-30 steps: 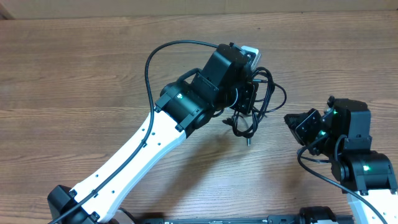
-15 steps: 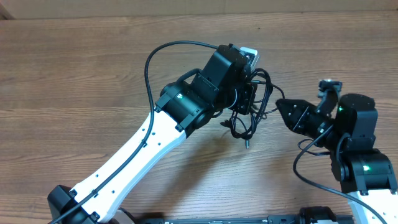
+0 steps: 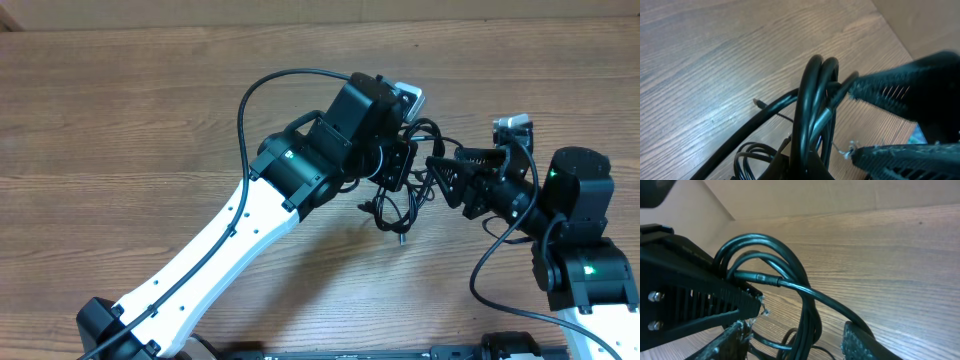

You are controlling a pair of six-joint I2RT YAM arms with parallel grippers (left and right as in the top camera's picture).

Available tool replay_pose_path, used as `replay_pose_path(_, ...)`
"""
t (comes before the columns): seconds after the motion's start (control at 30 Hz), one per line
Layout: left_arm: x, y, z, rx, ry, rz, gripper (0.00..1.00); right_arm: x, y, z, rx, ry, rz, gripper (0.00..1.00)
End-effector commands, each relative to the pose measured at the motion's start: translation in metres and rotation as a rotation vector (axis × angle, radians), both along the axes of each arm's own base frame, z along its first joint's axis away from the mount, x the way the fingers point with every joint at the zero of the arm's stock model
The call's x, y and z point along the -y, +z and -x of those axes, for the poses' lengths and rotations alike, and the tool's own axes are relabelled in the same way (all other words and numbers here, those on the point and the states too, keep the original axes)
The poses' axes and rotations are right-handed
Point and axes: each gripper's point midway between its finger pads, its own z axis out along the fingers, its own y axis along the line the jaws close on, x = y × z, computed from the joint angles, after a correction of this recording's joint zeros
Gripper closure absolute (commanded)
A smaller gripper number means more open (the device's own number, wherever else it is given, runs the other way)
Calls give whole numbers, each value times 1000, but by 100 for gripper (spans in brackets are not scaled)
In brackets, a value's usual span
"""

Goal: Untangle cables

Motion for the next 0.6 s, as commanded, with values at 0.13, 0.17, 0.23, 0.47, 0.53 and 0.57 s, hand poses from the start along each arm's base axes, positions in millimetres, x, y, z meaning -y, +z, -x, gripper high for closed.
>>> replay_pose_path(0.13, 2, 12, 5, 33, -59, 17, 96, 10, 8, -8, 103, -10, 125, 49)
replay_pose_path(0.17, 3, 13, 6, 30, -65, 21, 96, 16, 7, -11, 103, -44, 144, 49)
replay_pose_path(0.23, 6, 14, 10, 17, -87, 36, 96, 26, 5, -16, 102, -101, 176, 49)
replay_pose_path(0.47, 17, 21, 31, -16, -220, 101, 96, 43, -6, -29, 75, -193, 233, 46)
replay_pose_path(0.53, 18, 21, 32, -18, -227, 103, 96, 43, -13, -33, 50, -189, 236, 46)
replay_pose_path(0.57, 18, 21, 32, -17, -227, 103, 96, 42, -17, -34, 35, -188, 238, 46)
